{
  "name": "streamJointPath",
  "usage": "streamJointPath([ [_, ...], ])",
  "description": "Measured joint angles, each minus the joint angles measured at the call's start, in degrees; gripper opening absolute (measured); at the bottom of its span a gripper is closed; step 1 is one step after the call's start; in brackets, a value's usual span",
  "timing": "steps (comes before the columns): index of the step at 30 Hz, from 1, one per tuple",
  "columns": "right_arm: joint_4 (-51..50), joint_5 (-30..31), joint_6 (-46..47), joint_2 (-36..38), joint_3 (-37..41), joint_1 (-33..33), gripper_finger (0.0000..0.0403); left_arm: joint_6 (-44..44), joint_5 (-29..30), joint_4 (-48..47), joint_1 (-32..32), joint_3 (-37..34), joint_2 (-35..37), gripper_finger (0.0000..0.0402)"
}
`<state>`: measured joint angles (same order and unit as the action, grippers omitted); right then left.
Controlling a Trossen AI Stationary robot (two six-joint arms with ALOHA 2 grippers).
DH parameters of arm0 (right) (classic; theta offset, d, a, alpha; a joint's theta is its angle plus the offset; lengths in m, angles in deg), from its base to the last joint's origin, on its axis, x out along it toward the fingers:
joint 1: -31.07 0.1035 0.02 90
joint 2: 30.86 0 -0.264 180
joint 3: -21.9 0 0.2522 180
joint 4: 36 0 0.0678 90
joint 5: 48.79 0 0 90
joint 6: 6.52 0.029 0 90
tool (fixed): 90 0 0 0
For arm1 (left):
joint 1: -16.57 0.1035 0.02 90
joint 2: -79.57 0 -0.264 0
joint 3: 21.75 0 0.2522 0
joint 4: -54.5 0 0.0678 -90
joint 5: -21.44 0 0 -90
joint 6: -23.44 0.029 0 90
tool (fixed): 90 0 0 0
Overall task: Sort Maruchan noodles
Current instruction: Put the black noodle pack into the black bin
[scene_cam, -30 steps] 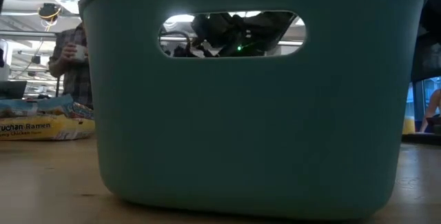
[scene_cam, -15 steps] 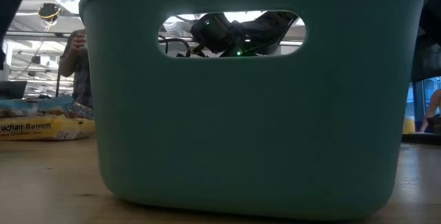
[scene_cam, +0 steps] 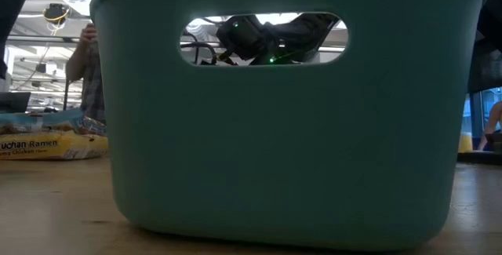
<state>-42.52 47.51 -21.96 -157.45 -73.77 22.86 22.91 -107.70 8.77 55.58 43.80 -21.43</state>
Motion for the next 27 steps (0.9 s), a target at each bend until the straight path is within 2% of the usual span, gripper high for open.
streamJointPath([
  [5, -3.28, 0.49, 0.11, 2.07, 0.02, 0.57, 0.0222, 2.38, 0.13, -0.02, -0.95, 0.29, 0.08, 0.0173],
  [10, -12.58, 1.23, 0.63, 7.4, -0.07, 1.04, 0.0222, 4.4, 2.89, -0.83, -1.4, 0.84, 2.51, 0.016],
  [17, -27.23, 2.29, 4.36, 14.33, 0.6, 1.07, 0.0222, 7.09, 17.8, -1.95, -5.86, 1.41, 11.59, 0.0157],
  [21, -25.93, 2.22, 5.15, 19.44, 5.18, 1.07, 0.0222, 7.34, 24.63, -1.5, -9.57, 1.43, 16.15, 0.0157],
  [24, -18.94, 1.22, 6.12, 23.65, 10.52, 1.05, 0.0222, 7.33, 28.1, -1.09, -12.4, 1.45, 18.46, 0.0157],
  [27, -9.03, -3.19, 6.29, 26.33, 16.39, 0.9, 0.0222, 7.34, 28.94, 0.51, -15.48, 1.45, 19.4, 0.0157],
])
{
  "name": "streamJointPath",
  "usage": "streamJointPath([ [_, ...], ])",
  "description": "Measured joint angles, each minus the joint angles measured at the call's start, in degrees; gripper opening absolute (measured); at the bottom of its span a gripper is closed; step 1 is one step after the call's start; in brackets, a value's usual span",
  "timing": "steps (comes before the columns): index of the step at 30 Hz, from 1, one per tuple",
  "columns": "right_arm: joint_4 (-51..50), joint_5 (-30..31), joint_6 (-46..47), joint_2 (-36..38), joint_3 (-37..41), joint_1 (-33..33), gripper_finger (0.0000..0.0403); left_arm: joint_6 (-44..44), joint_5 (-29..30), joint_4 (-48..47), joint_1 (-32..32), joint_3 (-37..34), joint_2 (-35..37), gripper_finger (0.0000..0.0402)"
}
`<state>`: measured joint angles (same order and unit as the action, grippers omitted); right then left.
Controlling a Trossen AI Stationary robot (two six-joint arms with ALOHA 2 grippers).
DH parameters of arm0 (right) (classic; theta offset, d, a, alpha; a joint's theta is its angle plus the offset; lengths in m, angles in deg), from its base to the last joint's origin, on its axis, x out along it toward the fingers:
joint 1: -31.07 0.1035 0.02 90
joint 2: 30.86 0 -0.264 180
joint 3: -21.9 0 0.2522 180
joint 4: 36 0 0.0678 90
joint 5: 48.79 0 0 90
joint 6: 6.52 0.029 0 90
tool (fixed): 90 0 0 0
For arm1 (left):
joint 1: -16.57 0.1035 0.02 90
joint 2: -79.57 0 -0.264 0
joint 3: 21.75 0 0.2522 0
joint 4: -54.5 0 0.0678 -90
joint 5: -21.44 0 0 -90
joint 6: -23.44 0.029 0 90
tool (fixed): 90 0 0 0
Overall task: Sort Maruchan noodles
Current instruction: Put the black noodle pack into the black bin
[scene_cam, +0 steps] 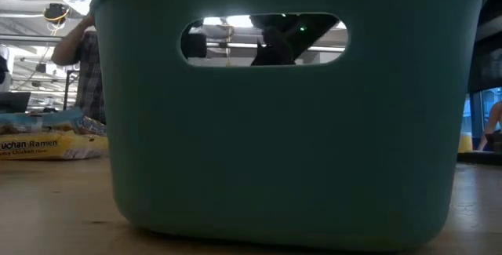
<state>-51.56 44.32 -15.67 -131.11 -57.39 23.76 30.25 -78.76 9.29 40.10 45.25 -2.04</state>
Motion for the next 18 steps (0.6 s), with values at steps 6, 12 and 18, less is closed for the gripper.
streamJointPath([
  [6, 17.91, -5.72, 2.96, 0.14, 6.46, 0.14, 0.0222, 1.24, 2.15, 4.59, -6.34, 0.02, 0.0, 0.0157],
  [12, 21.27, -8.13, 5.56, -0.19, 6.48, 0.15, 0.0255, 1.27, 5.34, 6.28, -10.48, 0.2, 0.01, 0.0157],
  [18, 21.7, -7.5, 5.9, -1.07, 6.44, 0.17, 0.0314, 1.35, 6.43, 9.03, -12.74, 0.2, 0.0, 0.0158],
])
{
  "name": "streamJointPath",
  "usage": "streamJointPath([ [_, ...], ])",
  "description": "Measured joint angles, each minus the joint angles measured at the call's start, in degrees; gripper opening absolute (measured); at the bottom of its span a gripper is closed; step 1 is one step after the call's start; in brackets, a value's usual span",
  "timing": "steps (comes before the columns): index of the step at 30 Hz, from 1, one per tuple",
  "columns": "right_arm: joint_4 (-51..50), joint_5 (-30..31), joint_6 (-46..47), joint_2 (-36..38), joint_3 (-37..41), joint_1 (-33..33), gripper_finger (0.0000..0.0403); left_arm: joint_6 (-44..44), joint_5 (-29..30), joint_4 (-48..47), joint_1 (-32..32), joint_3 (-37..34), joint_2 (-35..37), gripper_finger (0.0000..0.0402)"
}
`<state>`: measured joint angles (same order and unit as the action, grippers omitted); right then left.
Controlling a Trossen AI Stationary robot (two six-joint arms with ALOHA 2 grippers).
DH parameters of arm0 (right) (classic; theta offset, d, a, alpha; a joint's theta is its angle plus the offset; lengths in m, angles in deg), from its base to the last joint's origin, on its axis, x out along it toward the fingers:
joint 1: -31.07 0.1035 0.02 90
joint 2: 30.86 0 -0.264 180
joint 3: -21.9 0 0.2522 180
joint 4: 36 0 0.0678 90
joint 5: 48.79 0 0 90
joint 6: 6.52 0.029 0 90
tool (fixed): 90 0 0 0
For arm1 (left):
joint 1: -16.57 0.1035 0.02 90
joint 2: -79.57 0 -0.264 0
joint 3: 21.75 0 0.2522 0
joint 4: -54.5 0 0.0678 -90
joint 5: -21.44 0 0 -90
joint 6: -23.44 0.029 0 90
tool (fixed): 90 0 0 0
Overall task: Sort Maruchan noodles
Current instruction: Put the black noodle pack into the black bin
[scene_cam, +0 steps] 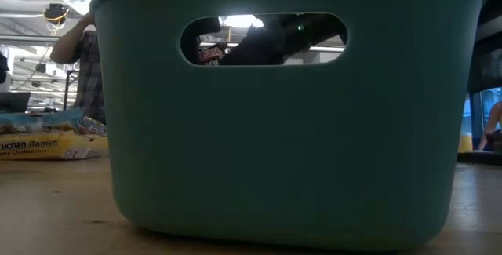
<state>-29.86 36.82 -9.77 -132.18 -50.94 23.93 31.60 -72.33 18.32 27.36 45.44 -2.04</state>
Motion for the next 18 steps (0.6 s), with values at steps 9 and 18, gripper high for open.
streamJointPath([
  [9, 0.0, -0.96, 0.68, -4.12, -1.79, 0.0, 0.0301, 1.03, -0.04, 2.24, -0.51, 0.02, 0.0, 0.0158],
  [18, -0.29, -1.04, 0.05, -4.72, -2.24, 0.02, 0.0161, 0.81, 0.47, 2.45, -0.46, 0.07, 0.0, 0.0158],
])
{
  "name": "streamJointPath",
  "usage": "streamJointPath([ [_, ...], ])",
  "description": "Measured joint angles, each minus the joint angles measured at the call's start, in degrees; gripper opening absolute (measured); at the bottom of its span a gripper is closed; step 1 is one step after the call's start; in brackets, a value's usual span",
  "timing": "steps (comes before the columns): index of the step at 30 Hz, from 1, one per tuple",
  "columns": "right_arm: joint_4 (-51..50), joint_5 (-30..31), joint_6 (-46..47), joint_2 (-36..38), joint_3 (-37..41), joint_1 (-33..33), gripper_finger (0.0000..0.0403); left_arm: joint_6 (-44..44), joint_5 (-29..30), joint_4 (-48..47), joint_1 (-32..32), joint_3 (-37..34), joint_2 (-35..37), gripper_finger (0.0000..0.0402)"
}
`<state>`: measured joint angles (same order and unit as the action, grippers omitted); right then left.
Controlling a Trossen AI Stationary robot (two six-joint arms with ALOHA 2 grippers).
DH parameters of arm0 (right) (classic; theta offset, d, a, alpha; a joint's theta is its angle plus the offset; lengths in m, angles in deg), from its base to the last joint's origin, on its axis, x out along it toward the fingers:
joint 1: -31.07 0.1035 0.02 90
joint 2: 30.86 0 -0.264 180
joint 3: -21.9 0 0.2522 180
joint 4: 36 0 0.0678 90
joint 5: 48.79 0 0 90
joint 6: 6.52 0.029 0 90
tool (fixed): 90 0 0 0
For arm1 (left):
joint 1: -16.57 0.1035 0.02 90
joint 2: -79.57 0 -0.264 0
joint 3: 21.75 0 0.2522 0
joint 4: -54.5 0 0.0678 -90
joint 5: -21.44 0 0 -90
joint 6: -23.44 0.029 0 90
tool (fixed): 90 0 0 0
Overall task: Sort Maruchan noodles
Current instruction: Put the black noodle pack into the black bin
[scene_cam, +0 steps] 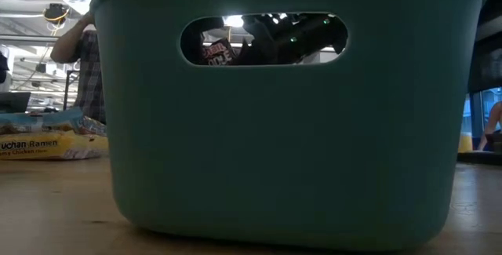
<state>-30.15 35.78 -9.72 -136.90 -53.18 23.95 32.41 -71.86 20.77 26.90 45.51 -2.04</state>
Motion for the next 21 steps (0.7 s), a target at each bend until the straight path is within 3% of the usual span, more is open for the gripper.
streamJointPath([
  [5, -0.18, 0.07, -0.45, 0.0, 0.0, -0.02, 0.0089, -2.95, 1.02, -0.2, 0.0, 0.0, -0.02, 0.0162],
  [12, -0.81, 1.87, -1.31, 0.43, -0.17, 0.02, 0.0089, -4.5, 1.41, -1.04, 0.04, 0.03, 2.03, 0.0194],
  [21, -6.21, 2.14, -1.73, 4.42, 0.67, -0.04, 0.009, -2.42, 3.49, -4.6, 0.66, -1.45, 12.85, 0.0194],
])
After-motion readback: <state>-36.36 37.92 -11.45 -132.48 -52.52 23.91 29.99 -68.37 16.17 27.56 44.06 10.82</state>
